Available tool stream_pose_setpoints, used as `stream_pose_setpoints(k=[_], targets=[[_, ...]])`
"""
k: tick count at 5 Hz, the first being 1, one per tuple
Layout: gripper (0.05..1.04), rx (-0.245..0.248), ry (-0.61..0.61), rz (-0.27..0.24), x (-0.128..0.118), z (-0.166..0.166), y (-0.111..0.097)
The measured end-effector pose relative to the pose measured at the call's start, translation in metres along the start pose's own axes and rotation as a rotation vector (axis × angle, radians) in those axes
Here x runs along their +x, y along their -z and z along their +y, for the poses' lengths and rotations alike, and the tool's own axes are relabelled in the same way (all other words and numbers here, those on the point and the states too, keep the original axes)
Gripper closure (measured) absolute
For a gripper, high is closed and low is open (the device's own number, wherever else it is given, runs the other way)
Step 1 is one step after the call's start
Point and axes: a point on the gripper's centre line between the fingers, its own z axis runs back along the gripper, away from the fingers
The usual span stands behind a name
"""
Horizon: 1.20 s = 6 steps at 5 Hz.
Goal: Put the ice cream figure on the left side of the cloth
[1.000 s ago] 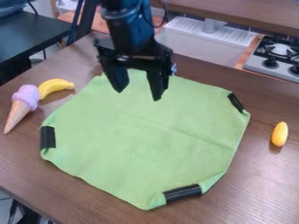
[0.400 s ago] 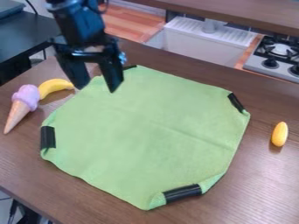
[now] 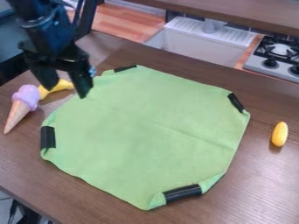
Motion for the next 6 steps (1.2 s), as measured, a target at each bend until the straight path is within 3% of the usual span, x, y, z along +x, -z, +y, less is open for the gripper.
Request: stream_pose_setpoints(k=[1,2,3,5,6], targets=[[0.083,0.033,-0.033,-0.044,0.004,0.029,0.010],[0.083,0.029,-0.055,-0.045,0.003,0.047,0.029],[0.083,0.050,-0.078,-0.053,0.005,0.064,0.030],[0.083,0.038,-0.074,-0.068,0.003,0.097,0.020],[0.083,0.069,-0.065,-0.062,0.004,0.108,0.026]])
